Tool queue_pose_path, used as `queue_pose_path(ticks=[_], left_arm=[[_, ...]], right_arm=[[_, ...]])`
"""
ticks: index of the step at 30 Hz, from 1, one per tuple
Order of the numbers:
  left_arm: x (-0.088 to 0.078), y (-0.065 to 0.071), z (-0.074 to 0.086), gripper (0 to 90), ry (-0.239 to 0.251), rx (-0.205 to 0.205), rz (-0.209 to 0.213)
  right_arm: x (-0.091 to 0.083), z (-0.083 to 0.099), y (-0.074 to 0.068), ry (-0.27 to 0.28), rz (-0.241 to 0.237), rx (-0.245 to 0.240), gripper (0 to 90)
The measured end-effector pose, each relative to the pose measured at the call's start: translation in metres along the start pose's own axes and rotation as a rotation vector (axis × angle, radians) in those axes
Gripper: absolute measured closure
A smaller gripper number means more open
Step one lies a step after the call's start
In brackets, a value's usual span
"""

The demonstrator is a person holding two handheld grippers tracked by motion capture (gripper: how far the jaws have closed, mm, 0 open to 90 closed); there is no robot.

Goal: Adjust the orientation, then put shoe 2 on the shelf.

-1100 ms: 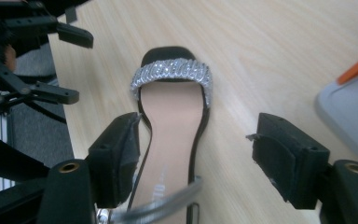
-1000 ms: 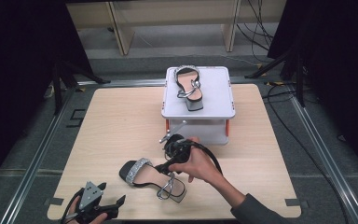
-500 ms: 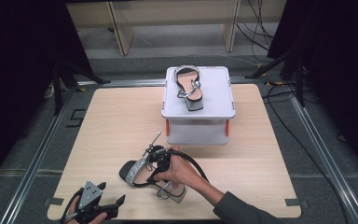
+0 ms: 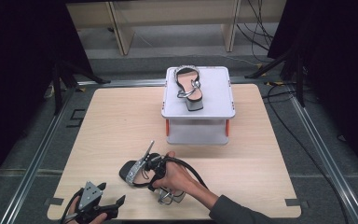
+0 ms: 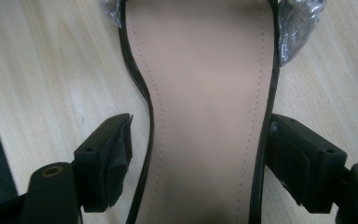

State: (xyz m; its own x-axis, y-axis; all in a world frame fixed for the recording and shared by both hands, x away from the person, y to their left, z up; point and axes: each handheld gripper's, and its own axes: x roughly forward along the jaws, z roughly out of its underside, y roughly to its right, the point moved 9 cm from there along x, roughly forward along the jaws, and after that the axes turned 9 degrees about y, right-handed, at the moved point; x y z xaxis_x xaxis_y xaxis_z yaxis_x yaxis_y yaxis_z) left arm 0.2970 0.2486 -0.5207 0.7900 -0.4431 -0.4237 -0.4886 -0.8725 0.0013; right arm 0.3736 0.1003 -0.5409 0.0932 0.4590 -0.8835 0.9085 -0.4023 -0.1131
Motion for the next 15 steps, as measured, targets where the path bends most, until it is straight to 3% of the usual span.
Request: queue_pose_path(ticks=[4,5,8,9,10,13,14,15], left_arm=[[-0.001,0.0,0.0005,16.0,-0.001,0.004,-0.002],[-0.0012,0.0002,0.0007,16.0,0.0,0.002,-0.003],[-0.0016,-0.0005,0.0008,16.0,0.0,-0.002,-0.008],[-0.0026,-0.0043,0.0017,16.0,-0.018,0.034,-0.01],[-0.0017,-0.0009,0.0009,16.0,-0.001,-0.005,-0.011],[-0.0012,-0.0004,0.0003,16.0,0.003,-0.004,-0.008],[-0.0027,-0.0038,0.0016,16.0,-0.018,0.032,-0.012],[-0.0027,-0.0038,0.0016,16.0,-0.018,0.032,-0.012]], right_arm=[[0.0031,0.0042,-0.0011,-0.014,-0.003,-0.003,25.0],[0.0031,0.0052,-0.0004,-0.012,0.023,-0.034,28.2],[0.0029,0.0061,-0.0012,-0.017,0.033,-0.04,29.9],[0.0026,0.006,0.0,-0.018,0.045,-0.055,33.0],[0.0025,0.0062,0.0002,-0.017,0.05,-0.059,33.2],[0.0024,0.0069,-0.0003,-0.016,0.058,-0.062,34.1],[0.0027,0.0069,-0.0001,-0.011,0.067,-0.071,34.7],[0.0027,0.0069,-0.0001,-0.011,0.067,-0.071,34.7]])
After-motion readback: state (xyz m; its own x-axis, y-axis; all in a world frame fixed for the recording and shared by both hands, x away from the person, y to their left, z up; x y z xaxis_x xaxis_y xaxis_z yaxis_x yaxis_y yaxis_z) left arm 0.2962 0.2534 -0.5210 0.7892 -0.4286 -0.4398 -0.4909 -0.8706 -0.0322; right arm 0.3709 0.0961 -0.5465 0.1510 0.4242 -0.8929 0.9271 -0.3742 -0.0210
